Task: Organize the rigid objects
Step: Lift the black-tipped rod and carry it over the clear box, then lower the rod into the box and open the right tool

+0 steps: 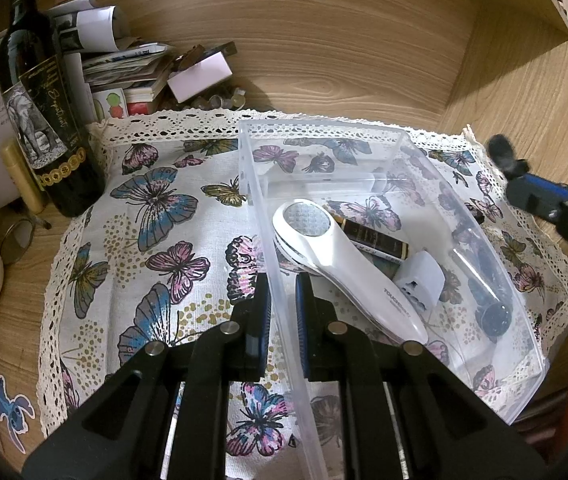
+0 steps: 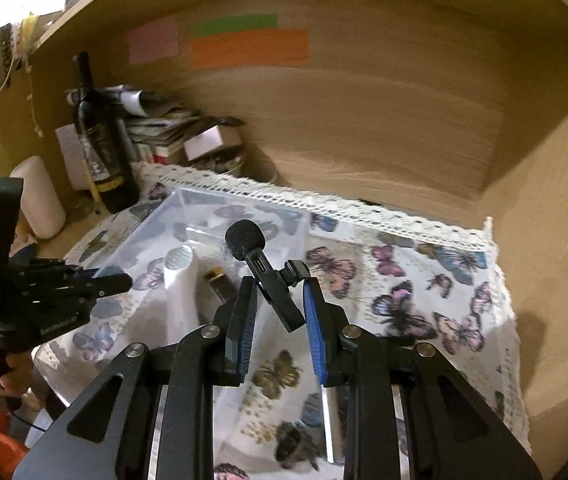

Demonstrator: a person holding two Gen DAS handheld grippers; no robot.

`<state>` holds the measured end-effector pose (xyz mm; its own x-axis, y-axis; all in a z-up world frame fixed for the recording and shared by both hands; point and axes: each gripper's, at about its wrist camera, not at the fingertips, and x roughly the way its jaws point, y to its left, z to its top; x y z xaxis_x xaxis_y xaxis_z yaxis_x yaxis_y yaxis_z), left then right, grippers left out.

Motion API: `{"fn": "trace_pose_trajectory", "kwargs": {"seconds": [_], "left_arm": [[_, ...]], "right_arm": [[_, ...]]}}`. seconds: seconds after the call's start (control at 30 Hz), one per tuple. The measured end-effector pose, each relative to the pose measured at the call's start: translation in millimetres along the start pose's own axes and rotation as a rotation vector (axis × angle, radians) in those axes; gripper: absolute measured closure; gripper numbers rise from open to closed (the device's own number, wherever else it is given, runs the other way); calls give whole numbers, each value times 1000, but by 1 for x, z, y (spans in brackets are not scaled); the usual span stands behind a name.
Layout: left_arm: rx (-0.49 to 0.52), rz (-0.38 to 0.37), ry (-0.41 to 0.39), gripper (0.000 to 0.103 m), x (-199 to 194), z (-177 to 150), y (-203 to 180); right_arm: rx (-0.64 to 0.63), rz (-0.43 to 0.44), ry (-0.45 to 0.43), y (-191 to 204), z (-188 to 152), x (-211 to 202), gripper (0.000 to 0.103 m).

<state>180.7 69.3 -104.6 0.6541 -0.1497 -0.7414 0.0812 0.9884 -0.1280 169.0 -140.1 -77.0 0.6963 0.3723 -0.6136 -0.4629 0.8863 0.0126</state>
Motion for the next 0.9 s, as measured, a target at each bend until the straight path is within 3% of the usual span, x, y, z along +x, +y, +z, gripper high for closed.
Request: {"fn": "trace_pose_trajectory", "kwargs": {"seconds": [0.37,0.9], "left_arm": [[1,-9,-1,91,0,1,0],[1,-12,-2,91,1,1,0]], "right_arm": [[-90,53,120,31,1,46,81],[-147,89,186,49,-2,63,80]]}}
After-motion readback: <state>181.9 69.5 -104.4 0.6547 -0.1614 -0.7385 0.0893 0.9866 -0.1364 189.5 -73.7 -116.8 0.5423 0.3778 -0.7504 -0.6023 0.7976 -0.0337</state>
